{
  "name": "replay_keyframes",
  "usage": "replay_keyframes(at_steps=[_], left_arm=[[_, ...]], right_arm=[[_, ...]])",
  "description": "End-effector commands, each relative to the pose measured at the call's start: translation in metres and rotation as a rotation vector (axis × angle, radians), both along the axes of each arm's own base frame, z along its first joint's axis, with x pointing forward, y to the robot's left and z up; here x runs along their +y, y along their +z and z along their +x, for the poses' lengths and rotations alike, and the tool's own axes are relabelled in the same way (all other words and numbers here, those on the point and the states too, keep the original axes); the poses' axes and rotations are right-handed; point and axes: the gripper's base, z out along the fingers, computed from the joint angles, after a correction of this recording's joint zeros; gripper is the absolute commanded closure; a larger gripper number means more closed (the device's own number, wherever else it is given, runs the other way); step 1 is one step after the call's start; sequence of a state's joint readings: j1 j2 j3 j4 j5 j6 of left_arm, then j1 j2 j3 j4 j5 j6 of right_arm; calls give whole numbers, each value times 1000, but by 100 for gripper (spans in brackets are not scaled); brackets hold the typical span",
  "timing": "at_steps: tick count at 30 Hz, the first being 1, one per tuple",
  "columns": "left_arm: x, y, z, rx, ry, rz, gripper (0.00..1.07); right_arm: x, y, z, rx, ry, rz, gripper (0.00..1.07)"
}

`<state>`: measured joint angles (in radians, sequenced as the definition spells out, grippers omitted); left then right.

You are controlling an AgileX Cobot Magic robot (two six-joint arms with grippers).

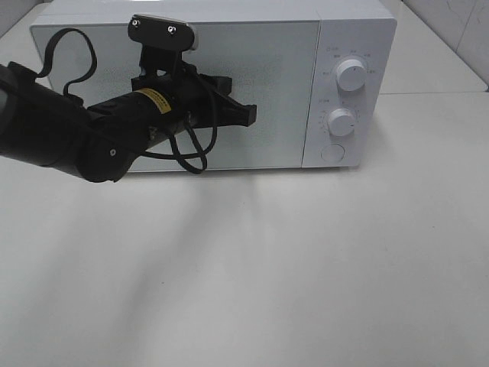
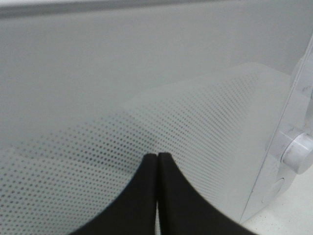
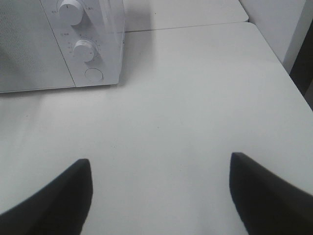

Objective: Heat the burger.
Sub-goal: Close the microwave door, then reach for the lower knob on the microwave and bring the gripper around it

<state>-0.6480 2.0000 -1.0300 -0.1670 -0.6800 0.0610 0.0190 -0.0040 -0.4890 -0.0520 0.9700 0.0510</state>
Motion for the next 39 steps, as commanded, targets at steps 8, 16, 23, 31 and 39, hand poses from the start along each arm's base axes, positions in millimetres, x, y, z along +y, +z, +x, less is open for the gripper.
replay_keyframes(at_steps=[8,16,23,31,39], left_arm=[[-2,19,8,-70,98,-124,107],[-16,30,-8,-65,35,-93,107],[-16,36,-26,-25,-6,-67,107],[-17,51,-61,110,-118,24,107],[-14,73,-102,313,-257,173,107]], right_arm=[[0,0,-4,-34,-2,-7,31],[0,0,-4,-34,-2,-7,31],[0,0,-4,-34,-2,-7,31],[0,0,-4,-34,-2,-7,31],[0,0,-4,-34,-2,-7,31]])
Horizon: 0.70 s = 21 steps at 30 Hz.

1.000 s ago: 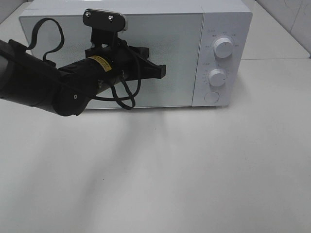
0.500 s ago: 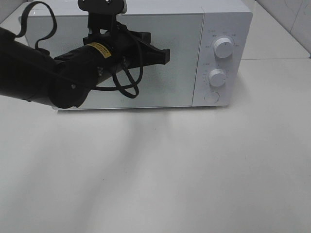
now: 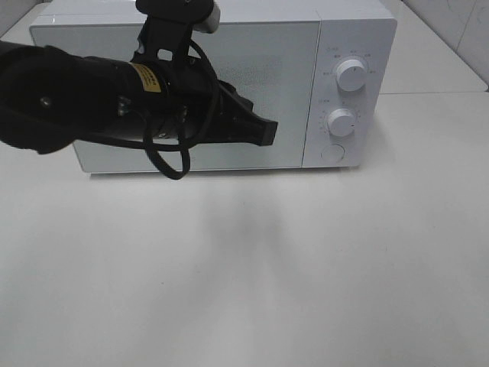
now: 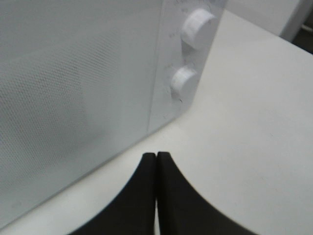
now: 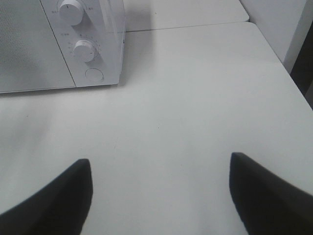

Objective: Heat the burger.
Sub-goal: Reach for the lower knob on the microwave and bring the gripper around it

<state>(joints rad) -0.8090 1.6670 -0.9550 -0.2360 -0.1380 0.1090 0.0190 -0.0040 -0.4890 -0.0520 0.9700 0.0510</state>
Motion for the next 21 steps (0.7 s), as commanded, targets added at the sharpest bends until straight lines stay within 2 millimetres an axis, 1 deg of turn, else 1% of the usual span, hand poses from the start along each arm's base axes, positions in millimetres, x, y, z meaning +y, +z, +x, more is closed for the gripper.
replay_keyframes(at_steps=[1,2,3,4,5,7,8,9,10,11,12,13,14,15,19,21], left_arm=[[3,17,-27,87,-87,74,107],[5,21,-33,100,-105,91,107],[5,21,-33,100,-105,91,107],[8,28,-43,120,-136,121,102],[8,28,-43,120,-136,121,102],[17,38,-55,162,-163,154,87],[17,38,-55,162,-163,154,87],[24,45,-63,192,-178,178,72],[27,48,-66,201,-184,187,62],[27,48,-66,201,-184,187,62],[34,55,-73,221,-194,204,37],[36,57,-75,226,-198,210,26],[36,57,-75,226,-198,210,26],[42,62,-80,241,-204,219,5],[49,67,-84,272,-186,219,5],[58,71,-81,284,-147,219,5]], right_arm=[[0,0,-4,-34,-2,-7,31],[0,0,-4,-34,-2,-7,31],[0,0,-4,-34,-2,-7,31],[0,0,-4,-34,-2,-7,31],[0,0,-4,-34,-2,-7,31],[0,0,-4,-34,-2,-7,31],[0,0,-4,-34,-2,-7,31],[0,0,-4,-34,-2,-7,31],[0,0,-4,-34,-2,-7,31],[0,0,-4,-34,-2,-7,31],[0,0,-4,-34,-2,-7,31],[0,0,-4,-34,-2,-7,31],[0,0,-4,-34,-2,-7,31],[0,0,-4,-34,-2,-7,31],[0,0,-4,-34,-2,-7,31],[0,0,-4,-34,-2,-7,31]])
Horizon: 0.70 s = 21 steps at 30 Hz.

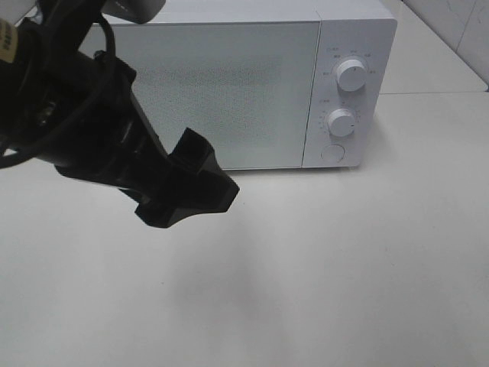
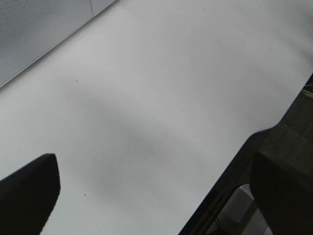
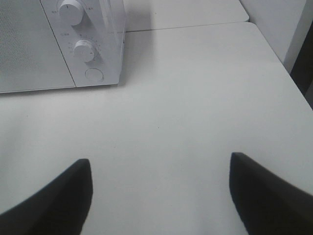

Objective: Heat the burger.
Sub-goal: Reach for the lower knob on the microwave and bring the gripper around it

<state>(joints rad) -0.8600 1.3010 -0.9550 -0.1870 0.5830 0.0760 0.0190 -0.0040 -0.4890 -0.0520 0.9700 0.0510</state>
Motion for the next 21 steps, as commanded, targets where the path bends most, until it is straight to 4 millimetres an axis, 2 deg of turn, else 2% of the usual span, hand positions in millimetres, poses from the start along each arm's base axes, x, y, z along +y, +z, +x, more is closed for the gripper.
replay_keyframes(at_steps=[1,3,4,6,7,9,10,12,14,15,18,20,21], left_arm=[[9,4,1,15,39,5,5],[24,5,9,33,96,28,5],[24,5,9,33,96,28,5],[46,6,19,64,177,56,5],[46,6,19,64,177,56,5],[64,5,28,99,248,87,5],[64,5,28,99,248,87,5],[81,3,33,147,311,118,5],[86,2,34,163,331,128,5],[97,3,36,183,370,141,5],[102,3,37,189,386,150,5],[127,5,39,206,469,189,5],[127,5,39,206,469,189,5]], right_arm=[[0,0,-4,-34,-2,-7,31],[0,0,-4,-34,-2,-7,31],[0,0,-4,-34,-2,-7,31],[0,0,-4,-34,-2,-7,31],[0,0,-4,-34,-2,-7,31],[0,0,-4,-34,-2,-7,31],[0,0,-4,-34,-2,-7,31],[0,0,-4,-34,-2,-7,31],[0,0,-4,-34,-2,-7,31],[0,0,-4,-34,-2,-7,31],[0,0,-4,-34,-2,-7,31],[0,0,-4,-34,-2,-7,31],[0,0,-4,-34,-2,-7,31]])
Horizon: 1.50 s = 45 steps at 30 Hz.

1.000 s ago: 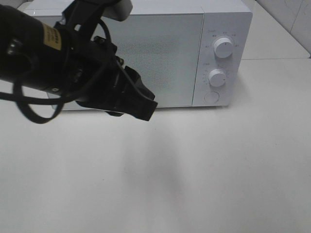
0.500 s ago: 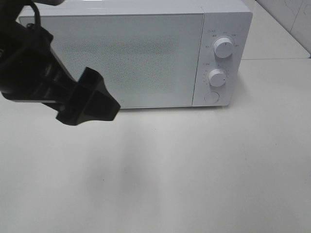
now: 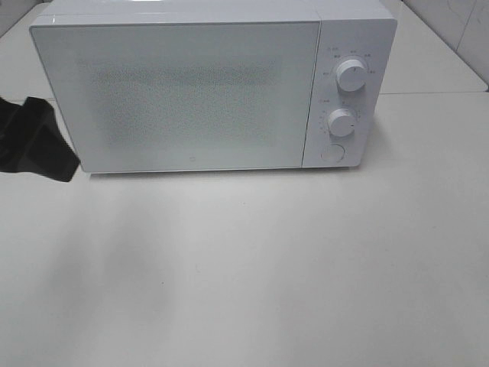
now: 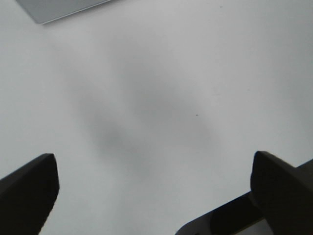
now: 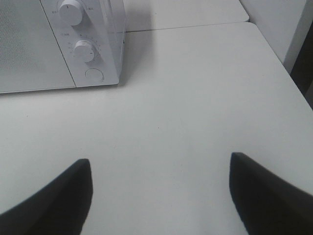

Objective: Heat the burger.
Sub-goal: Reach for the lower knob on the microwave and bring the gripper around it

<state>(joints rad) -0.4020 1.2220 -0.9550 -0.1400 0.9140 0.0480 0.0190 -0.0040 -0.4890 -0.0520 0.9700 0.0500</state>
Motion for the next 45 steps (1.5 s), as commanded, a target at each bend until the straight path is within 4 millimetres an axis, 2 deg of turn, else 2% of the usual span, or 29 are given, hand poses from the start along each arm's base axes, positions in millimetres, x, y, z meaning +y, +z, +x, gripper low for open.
replay_keyframes(at_steps=[1,2,4,5,6,7,8,10,11,13,14,16,17,19,20,21,23,24,26,27,29,30,36,45], left_arm=[[22,4,-1,13,74,36,5],[36,6,-2,13,110,66,5],[43,7,-2,16,128,81,5],[58,8,-2,23,159,110,5],[58,8,-2,23,159,110,5],[73,8,-3,40,207,122,5],[73,8,-3,40,207,122,5],[89,11,-6,46,294,109,5],[89,11,-6,46,294,109,5],[95,12,-16,29,332,98,5],[95,12,-16,29,332,98,5],[95,6,-36,-15,322,98,5],[95,6,-36,-15,322,98,5],[93,-7,-56,-71,314,74,5],[93,-7,-56,-71,314,74,5],[90,-14,-71,-97,324,25,5],[89,-16,-77,-113,327,8,5],[87,-21,-95,-145,331,-28,5],[86,-22,-102,-169,332,-40,5],[86,-23,-117,-222,331,-51,5],[86,-23,-121,-257,333,-57,5],[87,-18,-129,-340,336,-62,5],[88,-9,-153,-486,333,-78,5],[88,-2,-176,-590,325,-85,5]], right_arm=[[0,0,-4,-34,-3,-6,31],[0,0,-4,-34,-3,-6,31],[0,0,-4,-34,-3,-6,31],[0,0,-4,-34,-3,-6,31],[0,0,-4,-34,-3,-6,31],[0,0,-4,-34,-3,-6,31],[0,0,-4,-34,-3,-6,31],[0,0,-4,-34,-3,-6,31],[0,0,-4,-34,-3,-6,31],[0,0,-4,-34,-3,-6,31],[0,0,-4,-34,-3,-6,31],[0,0,-4,-34,-3,-6,31],[0,0,-4,-34,-3,-6,31],[0,0,-4,-34,-3,-6,31],[0,0,-4,-34,-3,-6,31],[0,0,-4,-34,-3,-6,31],[0,0,-4,-34,-3,-6,31],[0,0,-4,-34,-3,-6,31],[0,0,-4,-34,-3,-6,31],[0,0,-4,-34,-3,-6,31],[0,0,-4,-34,-3,-6,31],[0,0,-4,-34,-3,-6,31],[0,0,-4,-34,-3,-6,31],[0,0,-4,-34,-3,-6,31]])
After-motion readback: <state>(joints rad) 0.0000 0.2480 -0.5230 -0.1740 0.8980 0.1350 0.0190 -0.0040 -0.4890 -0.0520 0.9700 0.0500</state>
